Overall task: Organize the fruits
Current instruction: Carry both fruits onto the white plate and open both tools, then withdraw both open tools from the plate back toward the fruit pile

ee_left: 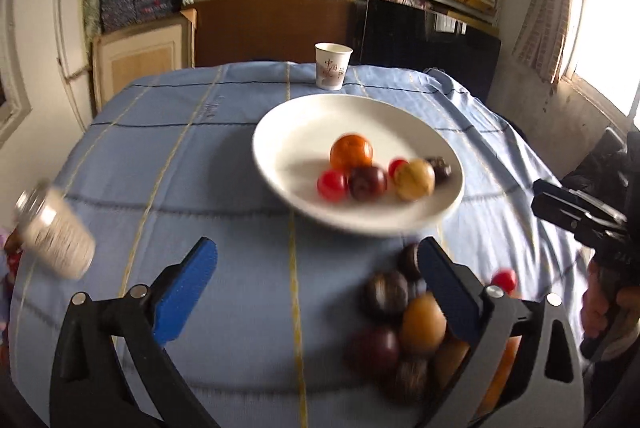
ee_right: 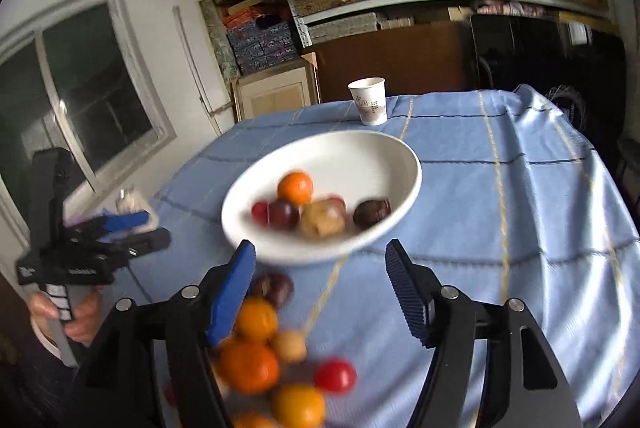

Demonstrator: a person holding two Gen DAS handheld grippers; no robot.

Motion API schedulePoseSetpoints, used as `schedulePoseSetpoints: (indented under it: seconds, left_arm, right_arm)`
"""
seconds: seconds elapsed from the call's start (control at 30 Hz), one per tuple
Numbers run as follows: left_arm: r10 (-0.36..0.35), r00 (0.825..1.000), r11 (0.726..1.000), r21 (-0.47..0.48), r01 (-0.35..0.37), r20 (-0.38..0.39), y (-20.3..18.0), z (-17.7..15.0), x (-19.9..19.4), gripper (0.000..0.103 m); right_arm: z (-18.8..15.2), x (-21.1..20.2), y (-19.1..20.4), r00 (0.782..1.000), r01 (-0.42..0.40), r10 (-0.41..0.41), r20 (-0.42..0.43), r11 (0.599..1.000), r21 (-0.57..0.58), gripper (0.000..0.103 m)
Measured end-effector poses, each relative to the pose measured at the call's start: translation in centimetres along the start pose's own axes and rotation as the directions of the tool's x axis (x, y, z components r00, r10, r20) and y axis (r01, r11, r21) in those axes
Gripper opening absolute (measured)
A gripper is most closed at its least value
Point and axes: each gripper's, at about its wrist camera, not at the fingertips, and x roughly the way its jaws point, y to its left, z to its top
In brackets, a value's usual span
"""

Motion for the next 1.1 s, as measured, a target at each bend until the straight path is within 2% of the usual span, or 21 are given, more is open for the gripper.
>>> schedulePoseSetpoints:
  seconds: [0.07,0.1,0.2,0.33,0.47,0.6,0.73,0.97,1.1]
  left_arm:
    - [0.099,0.995,0.995,0.014,-0.099,-0.010,-0.4,-2.5,-0.6,0.099]
    - [0.123,0.992,0.992,0.027,-0.123,-0.020,-0.5,-3.0,-0.8,0.098]
    - [0.111,0.994,0.994,0.007,-0.111,-0.020,-0.1,-4.4,-1.6,0.099]
    - [0.113,0.992,0.993,-0.030,-0.114,-0.052,0.8,-5.6,-1.8,0.099]
    - [0.044,0.996,0.996,-0.072,-0.049,-0.071,1.4,-6.1,-1.9,0.099]
    - [0.032,0.997,0.995,-0.089,-0.038,-0.076,1.5,-6.3,-2.0,0.099]
    - [-0.018,0.995,0.994,-0.106,0.007,-0.101,1.3,-6.5,-1.7,0.099]
    - [-0.020,0.995,0.998,-0.066,0.014,-0.093,0.3,-6.7,-2.1,0.099]
    - [-0.027,0.995,0.998,-0.062,0.021,-0.096,0.2,-6.7,-2.2,0.099]
  right_arm:
    - [-2.2,-0.7,0.4,0.999,0.042,-0.042,-0.020,0.999,-0.009,0.072]
    - [-2.9,-0.8,0.4,0.998,0.045,-0.045,-0.047,0.999,0.006,0.072]
    - [-4.3,-1.8,1.0,0.998,0.021,-0.020,-0.053,1.000,0.019,0.072]
    - [-5.5,-2.9,1.8,0.998,0.036,-0.036,-0.056,0.999,-0.013,0.072]
    - [-6.1,-2.4,1.1,0.994,0.018,-0.013,-0.106,0.999,0.043,0.072]
    - [-6.5,-1.6,0.8,0.989,0.017,-0.008,-0.149,0.998,0.057,0.072]
    - [-6.7,-1.2,0.8,0.986,0.011,-0.001,-0.164,0.998,0.060,0.072]
    - [-6.8,-0.9,1.0,0.983,0.016,-0.007,-0.182,0.999,0.048,0.072]
    - [-6.9,-0.7,1.3,0.981,0.008,-0.001,-0.195,0.999,0.034,0.066]
